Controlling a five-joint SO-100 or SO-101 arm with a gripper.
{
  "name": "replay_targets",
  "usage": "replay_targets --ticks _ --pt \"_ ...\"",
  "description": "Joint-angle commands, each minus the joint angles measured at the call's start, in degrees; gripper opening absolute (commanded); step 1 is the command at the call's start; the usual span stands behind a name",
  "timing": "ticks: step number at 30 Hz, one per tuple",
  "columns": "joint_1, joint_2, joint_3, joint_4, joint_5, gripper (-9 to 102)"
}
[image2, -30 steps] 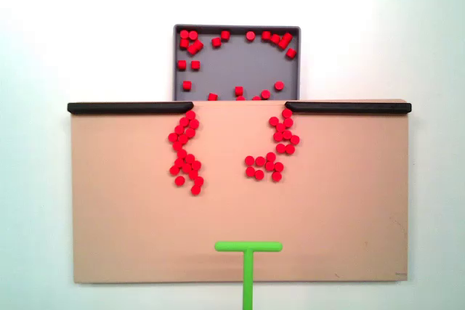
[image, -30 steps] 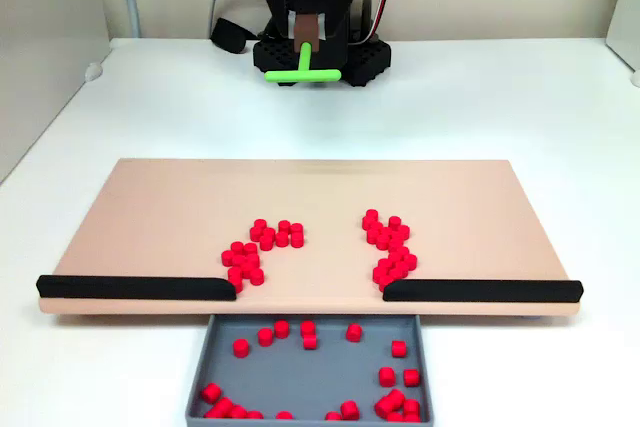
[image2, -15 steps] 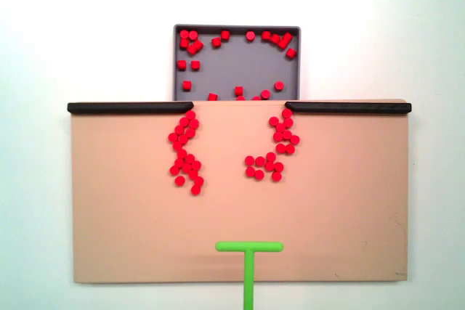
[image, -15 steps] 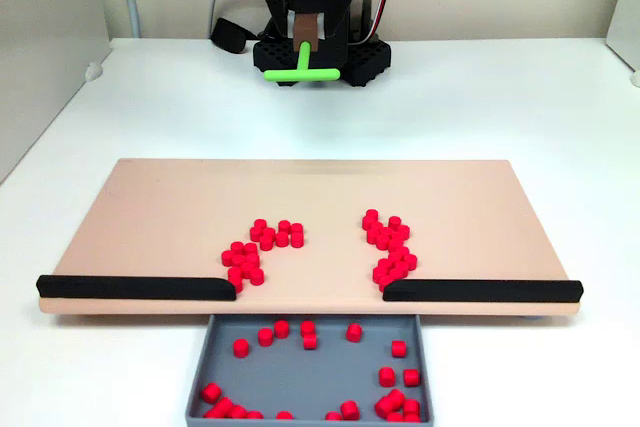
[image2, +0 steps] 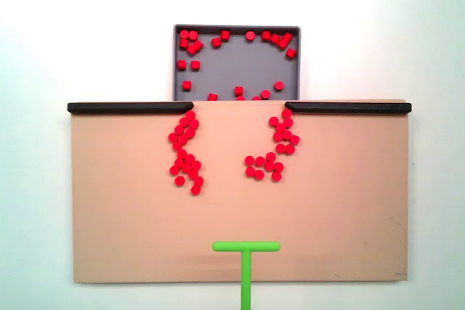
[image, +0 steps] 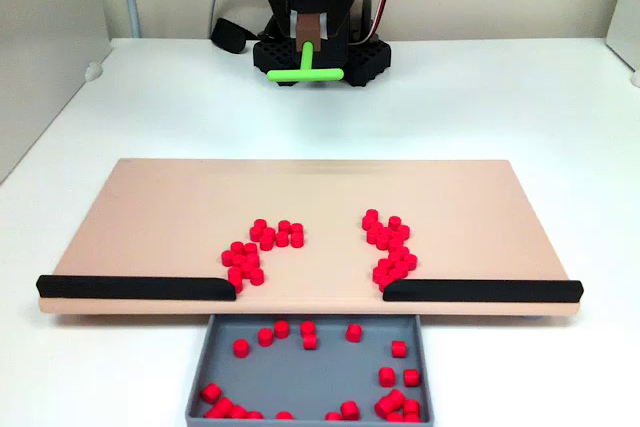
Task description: Push granules from bottom to the grey container
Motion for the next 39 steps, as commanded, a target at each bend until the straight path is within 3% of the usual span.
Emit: replay_targets --ticks 1,39 --pt "-0.4 1.5 -2.4 -0.3 0.3 0" --pt "-2.1 -0.6 -2.4 -0.3 0.3 0"
